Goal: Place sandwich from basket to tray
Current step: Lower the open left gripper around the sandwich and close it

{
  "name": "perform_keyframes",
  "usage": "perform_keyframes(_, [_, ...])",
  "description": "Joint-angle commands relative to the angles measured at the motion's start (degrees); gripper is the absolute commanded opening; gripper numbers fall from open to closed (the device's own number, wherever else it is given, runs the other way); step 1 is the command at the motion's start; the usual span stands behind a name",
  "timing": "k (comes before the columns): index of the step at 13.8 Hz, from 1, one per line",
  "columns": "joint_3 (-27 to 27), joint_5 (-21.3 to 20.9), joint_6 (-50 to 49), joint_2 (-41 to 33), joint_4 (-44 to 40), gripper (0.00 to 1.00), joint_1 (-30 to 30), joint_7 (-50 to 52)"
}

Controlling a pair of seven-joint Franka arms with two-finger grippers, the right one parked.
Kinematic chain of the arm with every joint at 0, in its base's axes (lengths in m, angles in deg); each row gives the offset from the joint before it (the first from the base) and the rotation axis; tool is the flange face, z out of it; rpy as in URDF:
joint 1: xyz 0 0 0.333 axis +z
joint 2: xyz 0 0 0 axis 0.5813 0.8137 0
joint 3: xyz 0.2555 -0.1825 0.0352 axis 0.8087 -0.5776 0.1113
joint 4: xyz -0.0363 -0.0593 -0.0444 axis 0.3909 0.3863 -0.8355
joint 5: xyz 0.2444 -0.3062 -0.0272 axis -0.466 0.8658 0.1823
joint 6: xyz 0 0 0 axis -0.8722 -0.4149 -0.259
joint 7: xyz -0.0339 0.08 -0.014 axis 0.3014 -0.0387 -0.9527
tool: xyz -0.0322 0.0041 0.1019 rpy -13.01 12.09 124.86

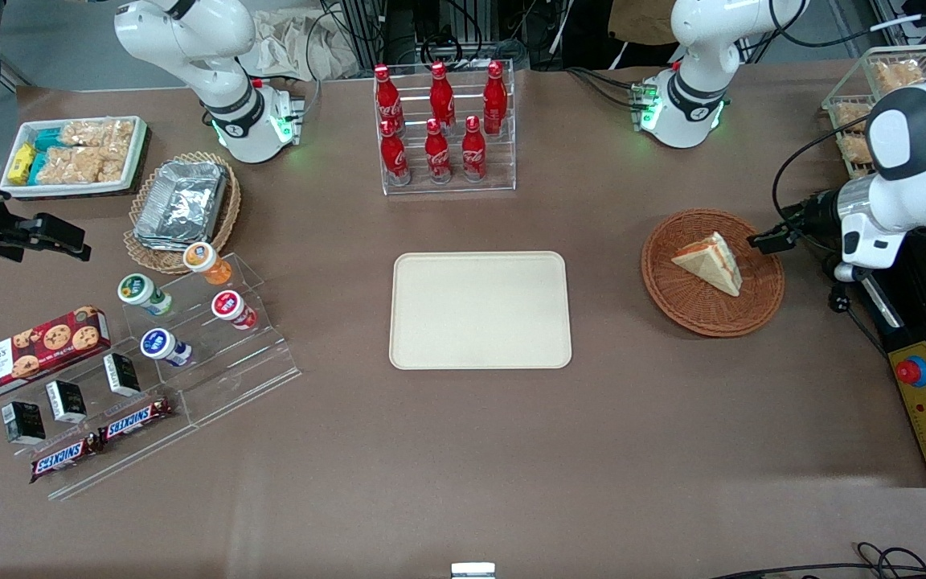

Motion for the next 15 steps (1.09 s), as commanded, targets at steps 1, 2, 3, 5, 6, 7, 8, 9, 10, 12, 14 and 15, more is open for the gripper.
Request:
perform_keyframes(1, [-0.1,3.8,5.9,0.4,4.7,1.0,-0.1,4.2])
perform_keyframes(2, [-0.1,4.6,7.9,1.5,5.6,1.0,-0.1,6.4])
perform_keyframes(3, [-0.1,5.0,9.9,2.3,6.5,1.0,-0.2,7.4])
perform_keyframes(5, [-0.2,5.5,13.5,3.8,8.2,1.0,-0.2,7.6])
perform_keyframes(6, [-0.2,6.7,15.3,5.0,8.9,1.0,-0.3,7.6])
perform_keyframes(7, [-0.2,8.1,17.8,5.7,9.8,1.0,-0.4,7.6])
perform_keyframes(8, [-0.2,9.7,19.0,6.7,10.2,1.0,-1.3,7.6])
perform_keyframes(9, [-0.1,10.7,19.4,7.8,10.2,1.0,-1.5,7.6])
perform_keyframes(10, [-0.2,11.1,20.3,8.4,10.2,1.0,-1.5,7.6])
perform_keyframes(12, [-0.2,11.9,21.0,9.6,10.3,1.0,-1.6,7.7])
perform_keyframes(14, [-0.2,13.5,21.9,11.5,10.3,1.0,-1.7,7.7])
perform_keyframes(15, [-0.2,13.8,22.7,12.1,10.3,1.0,-2.2,7.9])
